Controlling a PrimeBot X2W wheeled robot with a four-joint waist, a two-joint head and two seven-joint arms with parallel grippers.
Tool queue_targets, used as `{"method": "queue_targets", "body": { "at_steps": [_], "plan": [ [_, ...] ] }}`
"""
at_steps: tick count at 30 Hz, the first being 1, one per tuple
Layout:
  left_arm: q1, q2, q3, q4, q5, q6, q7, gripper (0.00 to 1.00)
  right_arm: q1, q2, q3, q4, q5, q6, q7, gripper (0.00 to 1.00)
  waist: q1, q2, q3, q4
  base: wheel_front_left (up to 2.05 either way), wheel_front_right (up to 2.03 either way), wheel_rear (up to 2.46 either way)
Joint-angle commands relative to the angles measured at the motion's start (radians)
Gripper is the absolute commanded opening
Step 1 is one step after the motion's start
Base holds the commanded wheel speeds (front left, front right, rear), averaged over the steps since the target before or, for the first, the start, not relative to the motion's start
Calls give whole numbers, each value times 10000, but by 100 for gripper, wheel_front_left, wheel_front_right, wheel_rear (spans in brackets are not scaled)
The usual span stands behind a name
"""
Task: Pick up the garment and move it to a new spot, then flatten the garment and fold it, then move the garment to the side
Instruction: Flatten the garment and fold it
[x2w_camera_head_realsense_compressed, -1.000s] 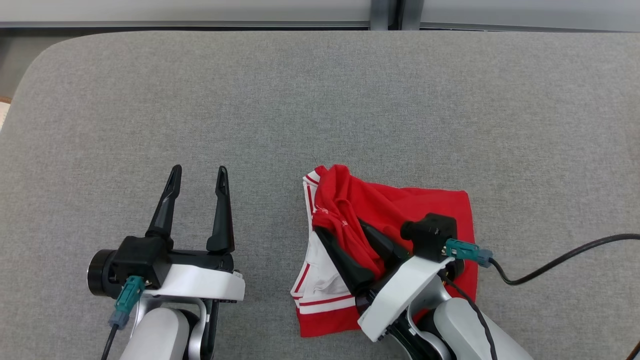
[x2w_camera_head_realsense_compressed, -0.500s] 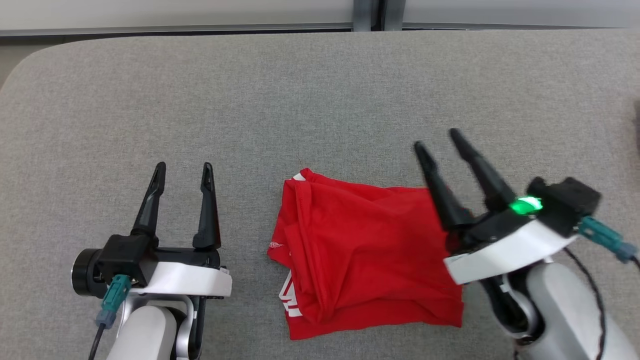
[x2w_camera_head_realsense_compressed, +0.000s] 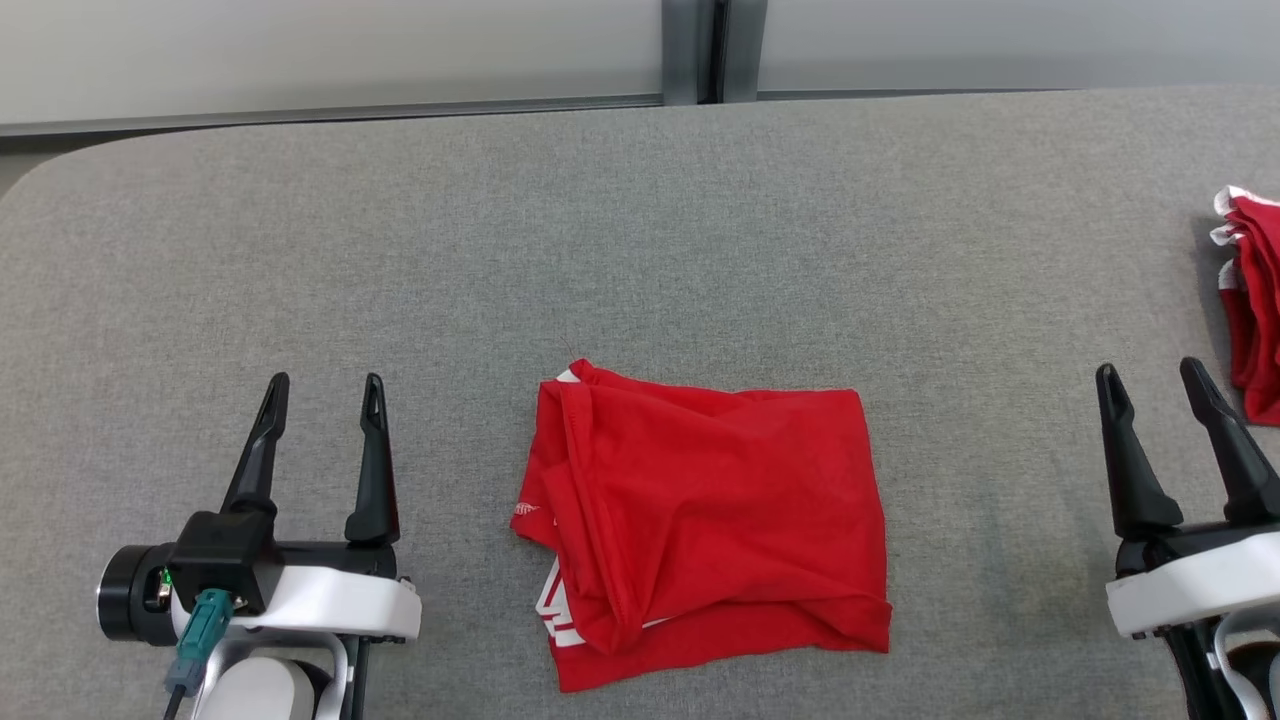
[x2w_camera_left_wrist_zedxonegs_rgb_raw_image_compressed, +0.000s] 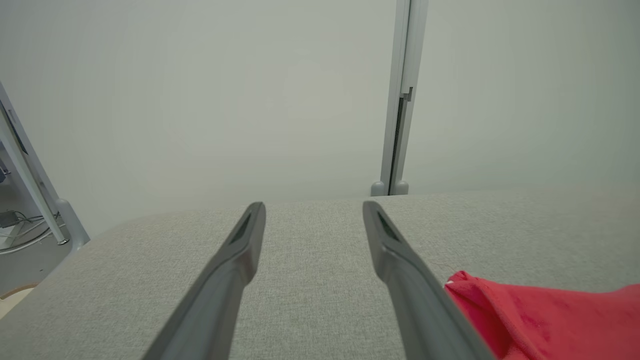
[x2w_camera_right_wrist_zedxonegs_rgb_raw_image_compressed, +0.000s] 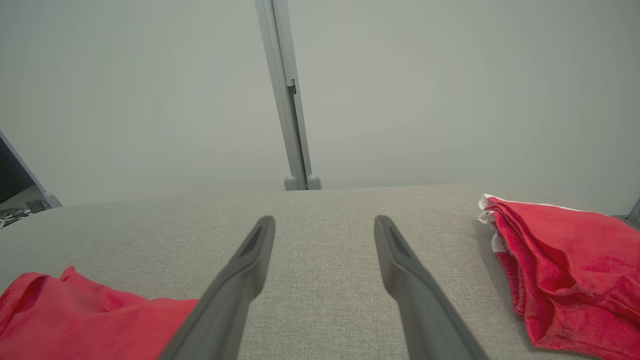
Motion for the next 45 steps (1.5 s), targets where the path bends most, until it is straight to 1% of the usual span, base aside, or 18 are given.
{"method": "queue_targets", "body": {
  "at_steps": [1,13,18,21,22,23,24,27,32,34,36,37,40,45],
  "plan": [
    [136,115,-16,-83,59,36,67,100,265,52,-90,-158,-129,1,113,100,0,0,-157,-48,0,0,0],
    [558,301,-159,-346,73,131,402,100,767,299,-259,-663,-372,1,529,100,0,0,-310,-145,0,0,0],
    [488,287,-209,-423,48,169,411,100,720,279,-275,-723,-453,1,661,100,0,0,-256,-103,0,0,0],
    [403,285,-246,-448,43,177,421,100,571,286,-106,-714,-496,1,759,100,0,0,-203,-68,0,0,0],
    [360,285,-258,-450,44,178,418,100,501,283,43,-700,-473,1,782,81,0,0,-180,-53,0,0,0],
    [323,285,-262,-458,43,182,418,100,414,294,225,-718,-462,1,811,31,0,0,-146,-34,0,0,0],
    [288,278,-272,-464,39,181,415,100,352,319,502,-699,-438,1,898,0,0,0,-107,-11,0,0,0],
    [131,235,-331,-428,32,165,391,100,53,377,1722,-554,-227,1,1023,0,0,0,-21,83,0,0,0],
    [-180,69,-533,-314,67,84,314,100,-554,529,4379,-41,287,1,1168,0,0,0,191,380,0,0,0],
    [-321,-4,-618,-236,72,56,276,100,-790,569,5354,307,525,1,1238,0,0,0,251,521,0,0,0],
    [-436,-66,-686,-168,76,11,231,100,-1050,629,6019,686,709,1,1253,0,0,0,350,658,0,0,0],
    [-555,-142,-750,-101,79,-9,173,100,-1317,577,6477,1194,848,1,1293,0,0,0,449,771,0,0,0],
    [-683,-226,-820,0,83,-46,98,100,-1669,569,6957,1938,1019,1,1410,0,0,0,573,899,0,0,0],
    [-834,-293,-846,152,53,-93,12,100,-2294,700,7899,2596,1397,1,1410,0,0,0,702,1002,0,0,0]
  ]
}}
